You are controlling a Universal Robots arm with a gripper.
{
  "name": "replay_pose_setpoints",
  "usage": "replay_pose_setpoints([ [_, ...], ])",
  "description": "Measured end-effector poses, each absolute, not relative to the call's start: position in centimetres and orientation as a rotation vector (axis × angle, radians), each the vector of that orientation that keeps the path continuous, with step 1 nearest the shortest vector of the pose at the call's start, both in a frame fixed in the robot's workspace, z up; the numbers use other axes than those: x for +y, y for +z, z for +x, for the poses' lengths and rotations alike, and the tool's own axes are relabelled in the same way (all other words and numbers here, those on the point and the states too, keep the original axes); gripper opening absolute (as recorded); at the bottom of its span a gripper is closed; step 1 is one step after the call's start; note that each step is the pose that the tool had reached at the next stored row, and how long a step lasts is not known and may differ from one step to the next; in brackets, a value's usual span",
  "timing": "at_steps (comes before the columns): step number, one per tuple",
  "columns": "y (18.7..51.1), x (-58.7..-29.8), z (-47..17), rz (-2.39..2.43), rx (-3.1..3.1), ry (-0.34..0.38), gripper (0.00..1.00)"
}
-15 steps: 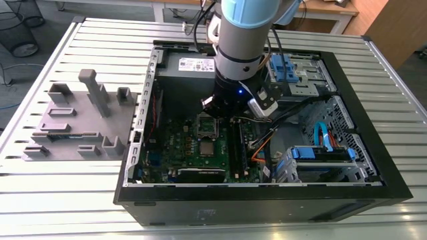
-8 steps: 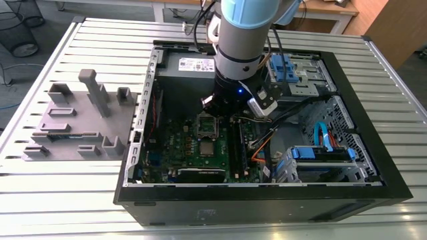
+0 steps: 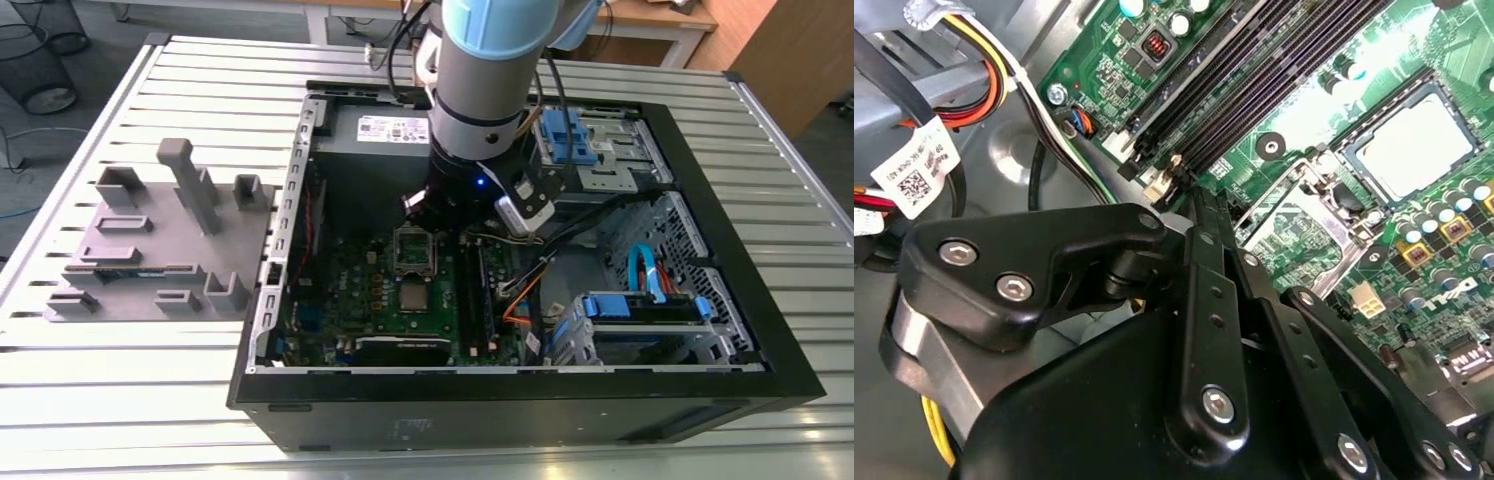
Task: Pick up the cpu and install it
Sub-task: 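Close the cpu cover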
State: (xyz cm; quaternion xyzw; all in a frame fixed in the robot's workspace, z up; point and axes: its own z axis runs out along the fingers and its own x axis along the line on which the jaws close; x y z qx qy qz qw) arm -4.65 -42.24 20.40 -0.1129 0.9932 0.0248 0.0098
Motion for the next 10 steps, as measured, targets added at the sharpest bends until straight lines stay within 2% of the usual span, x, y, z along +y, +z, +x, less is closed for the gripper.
replay_pose_setpoints([
  [10,20.4,-42.24,-4.64,-0.387,3.095,0.083,0.11],
])
